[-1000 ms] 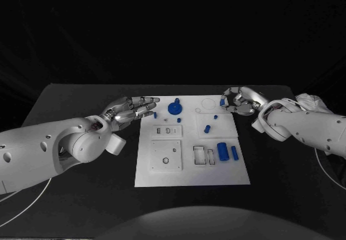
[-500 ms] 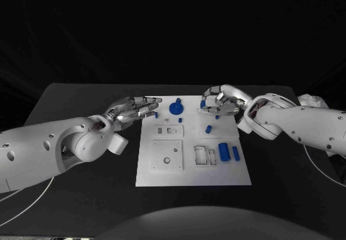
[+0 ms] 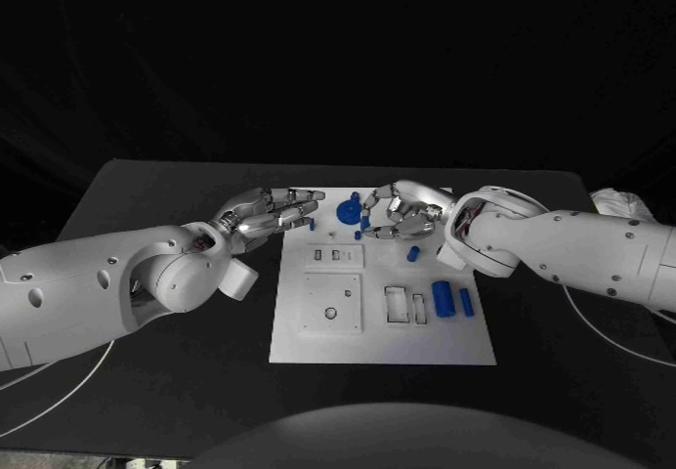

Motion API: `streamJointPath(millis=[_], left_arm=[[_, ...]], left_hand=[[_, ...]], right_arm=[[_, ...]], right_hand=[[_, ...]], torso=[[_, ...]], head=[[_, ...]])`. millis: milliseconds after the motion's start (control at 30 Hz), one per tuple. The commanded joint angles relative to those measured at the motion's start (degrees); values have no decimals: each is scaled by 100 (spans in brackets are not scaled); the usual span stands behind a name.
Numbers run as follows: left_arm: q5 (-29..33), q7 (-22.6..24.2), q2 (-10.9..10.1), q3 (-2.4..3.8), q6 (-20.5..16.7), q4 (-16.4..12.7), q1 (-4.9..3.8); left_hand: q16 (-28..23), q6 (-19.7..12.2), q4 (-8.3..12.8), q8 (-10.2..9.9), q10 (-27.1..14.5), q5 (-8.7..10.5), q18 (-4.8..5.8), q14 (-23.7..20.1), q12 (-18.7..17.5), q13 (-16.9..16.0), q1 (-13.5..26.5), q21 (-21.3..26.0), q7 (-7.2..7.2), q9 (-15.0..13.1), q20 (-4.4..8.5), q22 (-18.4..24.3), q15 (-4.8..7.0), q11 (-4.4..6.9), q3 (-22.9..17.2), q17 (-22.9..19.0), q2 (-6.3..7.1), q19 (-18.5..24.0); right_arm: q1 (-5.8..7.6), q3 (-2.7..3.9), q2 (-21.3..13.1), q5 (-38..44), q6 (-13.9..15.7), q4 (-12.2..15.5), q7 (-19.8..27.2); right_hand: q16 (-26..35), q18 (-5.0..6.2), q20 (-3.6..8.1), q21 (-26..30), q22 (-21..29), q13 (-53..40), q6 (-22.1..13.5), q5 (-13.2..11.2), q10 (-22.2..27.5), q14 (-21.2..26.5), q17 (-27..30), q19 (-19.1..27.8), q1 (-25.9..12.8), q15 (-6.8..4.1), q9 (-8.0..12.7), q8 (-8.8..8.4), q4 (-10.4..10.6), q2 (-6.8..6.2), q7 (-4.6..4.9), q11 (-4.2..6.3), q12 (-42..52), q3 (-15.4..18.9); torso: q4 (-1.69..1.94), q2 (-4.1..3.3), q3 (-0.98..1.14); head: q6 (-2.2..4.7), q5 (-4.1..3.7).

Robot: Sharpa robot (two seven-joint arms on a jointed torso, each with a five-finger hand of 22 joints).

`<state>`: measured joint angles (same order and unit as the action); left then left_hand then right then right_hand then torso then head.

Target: Assemble the parts on the task board

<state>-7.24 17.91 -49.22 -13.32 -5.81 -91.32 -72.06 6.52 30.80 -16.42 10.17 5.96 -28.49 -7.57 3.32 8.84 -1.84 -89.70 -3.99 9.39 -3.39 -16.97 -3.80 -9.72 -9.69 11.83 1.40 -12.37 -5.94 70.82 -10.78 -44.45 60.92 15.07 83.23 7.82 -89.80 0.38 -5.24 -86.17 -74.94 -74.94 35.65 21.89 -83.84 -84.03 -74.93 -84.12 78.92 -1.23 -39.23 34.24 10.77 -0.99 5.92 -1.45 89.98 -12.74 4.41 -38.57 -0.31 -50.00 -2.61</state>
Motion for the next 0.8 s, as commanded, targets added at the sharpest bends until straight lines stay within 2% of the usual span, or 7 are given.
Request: streamJointPath(millis=[33, 367, 633, 800], left_arm=[[-19, 38, 34, 5, 51, 8, -3], [-19, 48, 73, 5, 59, 45, -1], [-19, 56, 95, 4, 61, 60, -1], [-19, 63, 115, 4, 68, 71, -1]], left_hand=[[28, 46, 5, 19, 23, -29, 81, 12, 23, -8, -29, -27, 145, -8, 4, -9, -43, -19, -29, 10, -3, -54], [28, 46, 5, 19, 23, -29, 81, 12, 23, -8, -29, -27, 145, -8, 4, -9, -43, -19, -29, 10, -3, -54], [28, 36, 3, 17, 20, -29, 86, 12, 19, -7, -27, -30, 146, -7, 4, -11, -45, -20, -29, 9, -2, -58], [28, 36, 3, 17, 20, -29, 86, 12, 19, -7, -27, -30, 146, -7, 4, -11, -45, -20, -29, 9, -2, -58]], right_arm=[[-10, 1, 119, 561, -249, -47, -388], [-93, 0, 359, 942, -200, -185, -622], [-131, 0, 416, 1158, -224, -203, -786], [-166, 0, 454, 1204, -255, -234, -806]], right_hand=[[-20, 100, 7, 29, -1322, -1506, 51, 42, -616, -597, -1507, -149, -48, -6, 6, -40, 41, -5, -7, 10, 2, 0], [-20, 115, 3, 75, -1301, -1506, 65, 61, -616, -597, -1507, -102, -49, -1, 27, -70, 16, -15, 8, 1, 2, -9], [-20, 125, 0, 105, -1288, -1506, 63, 63, -616, -597, -1507, -71, -59, 3, 43, -95, 6, -21, 16, -5, 2, -12], [-20, 129, -2, 118, -1283, -1506, 70, 58, -616, -597, -1507, -58, -69, 6, 51, -106, 3, -18, 21, -9, 2, -15]], torso=[[7, -2, 3], [4, -7, 1], [-18, -4, -6], [-6, -1, -3]], head=[[0, 4], [0, 24], [0, 26], [0, 15]])
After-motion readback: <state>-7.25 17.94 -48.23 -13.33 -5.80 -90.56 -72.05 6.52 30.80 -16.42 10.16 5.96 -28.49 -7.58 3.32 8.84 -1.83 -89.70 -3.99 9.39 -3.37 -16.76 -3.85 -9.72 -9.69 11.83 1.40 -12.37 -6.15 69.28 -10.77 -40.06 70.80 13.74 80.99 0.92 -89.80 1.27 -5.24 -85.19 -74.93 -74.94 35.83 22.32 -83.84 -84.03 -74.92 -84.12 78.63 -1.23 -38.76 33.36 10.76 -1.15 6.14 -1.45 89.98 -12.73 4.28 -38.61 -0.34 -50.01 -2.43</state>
